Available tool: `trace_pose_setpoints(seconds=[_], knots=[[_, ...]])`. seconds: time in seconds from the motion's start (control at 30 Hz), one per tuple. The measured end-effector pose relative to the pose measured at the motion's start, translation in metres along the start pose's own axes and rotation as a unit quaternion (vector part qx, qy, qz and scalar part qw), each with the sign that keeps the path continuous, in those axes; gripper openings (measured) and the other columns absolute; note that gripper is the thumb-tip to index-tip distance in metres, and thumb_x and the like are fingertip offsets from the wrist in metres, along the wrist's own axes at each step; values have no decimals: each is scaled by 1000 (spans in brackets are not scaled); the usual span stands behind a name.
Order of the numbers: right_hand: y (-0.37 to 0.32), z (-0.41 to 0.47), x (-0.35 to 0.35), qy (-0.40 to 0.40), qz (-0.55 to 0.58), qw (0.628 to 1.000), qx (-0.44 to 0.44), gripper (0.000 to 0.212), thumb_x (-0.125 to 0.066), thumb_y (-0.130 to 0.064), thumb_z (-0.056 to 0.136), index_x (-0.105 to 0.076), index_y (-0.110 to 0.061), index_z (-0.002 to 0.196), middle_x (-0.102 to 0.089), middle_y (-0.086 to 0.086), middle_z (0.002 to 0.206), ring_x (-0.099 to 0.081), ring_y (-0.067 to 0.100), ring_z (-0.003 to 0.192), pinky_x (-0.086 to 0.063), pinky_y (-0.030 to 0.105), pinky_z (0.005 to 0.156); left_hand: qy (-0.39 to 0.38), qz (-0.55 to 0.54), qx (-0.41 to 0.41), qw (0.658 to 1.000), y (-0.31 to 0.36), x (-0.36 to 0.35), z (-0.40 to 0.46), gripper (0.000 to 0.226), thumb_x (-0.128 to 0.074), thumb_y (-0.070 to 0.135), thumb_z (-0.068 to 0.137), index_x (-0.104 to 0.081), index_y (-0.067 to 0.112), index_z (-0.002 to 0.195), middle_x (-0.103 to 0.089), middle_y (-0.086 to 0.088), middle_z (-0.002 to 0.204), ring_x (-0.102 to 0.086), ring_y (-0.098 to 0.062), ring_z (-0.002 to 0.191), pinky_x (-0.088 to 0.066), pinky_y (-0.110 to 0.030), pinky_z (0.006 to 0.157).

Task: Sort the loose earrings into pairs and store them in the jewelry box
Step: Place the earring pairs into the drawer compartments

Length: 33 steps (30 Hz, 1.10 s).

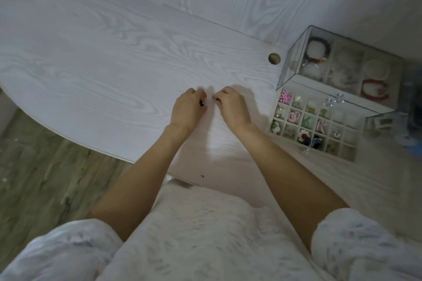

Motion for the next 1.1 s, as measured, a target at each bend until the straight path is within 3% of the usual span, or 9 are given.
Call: trace_pose_setpoints(seconds=[0.13,0.27,0.43,0.57,0.67,0.77,0.93,1.0,1.1], knots=[[1,-18,-4,-19,-38,999,7,24,-51,8,86,-64,1,106,-61,17,103,-57,28,91,-52,37,75,13,3,-18,1000,3,-2,-3,11,-53,11,88,-63,6,89,-60,-12,83,-57,-27,70,-45,-34,65],[2,-39,-4,-36,-70,997,6,21,-51,9,84,-61,-2,100,-58,15,95,-55,29,85,-51,38,68,10,-16,-48,999,12,-9,-13,8,-57,10,86,-65,7,87,-62,-10,79,-57,-24,68,-40,-28,63],[14,-71,8,-37,-87,995,-25,24,-50,5,88,-58,-4,108,-58,15,100,-57,30,89,-42,34,65,-24,-71,-73,995,26,-27,-31,9,-64,10,81,-66,13,89,-67,-6,84,-63,-21,75,-50,-32,69],[30,-102,26,-26,-74,996,-47,24,-47,2,90,-58,-5,110,-58,15,103,-58,31,92,-39,34,65,-18,-157,-81,984,51,-38,-46,10,-70,6,79,-66,12,87,-69,-2,87,-65,-13,77,-52,-18,73],[58,-137,51,23,32,995,-91,16,-52,-2,88,-63,-4,99,-62,15,97,-59,32,84,-47,38,70,-23,-185,-99,977,82,-48,-51,11,-70,7,79,-67,14,88,-69,-1,88,-66,-10,76,-51,-13,71],[93,-175,87,96,130,973,-166,11,-61,-3,81,-66,-7,90,-66,10,87,-60,21,75,-52,35,72,-31,-196,-137,970,124,-57,-48,11,-71,7,79,-69,13,89,-69,-1,87,-65,-9,74,-52,-14,70],[159,-227,141,210,172,917,-291,12,-66,-4,81,-68,-10,91,-68,3,83,-60,8,71,-42,1,65,-57,-178,-243,952,220,-82,-32,14,-69,5,79,-69,10,92,-71,-4,91,-65,-13,76,-55,-28,73],[180,-241,152,238,182,900,-317,11,-66,-6,82,-67,-11,92,-69,2,85,-61,9,74,-44,4,69,-62,-151,-278,946,252,-98,-21,14,-69,7,79,-69,9,93,-71,-7,91,-66,-18,78,-56,-33,73],[199,-249,159,262,190,889,-324,11,-65,-5,82,-66,-11,91,-68,4,87,-63,13,77,-54,26,75,-61,-95,-319,941,287,-117,-9,17,-68,7,79,-68,7,96,-69,-14,95,-66,-28,82,-55,-37,74]])
Point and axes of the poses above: each hand's wrist, its own z-axis towards the middle knuckle, its own x-axis out of the back of the hand, y = z × x, the point moved 6 cm from there along z, towards the middle knuckle
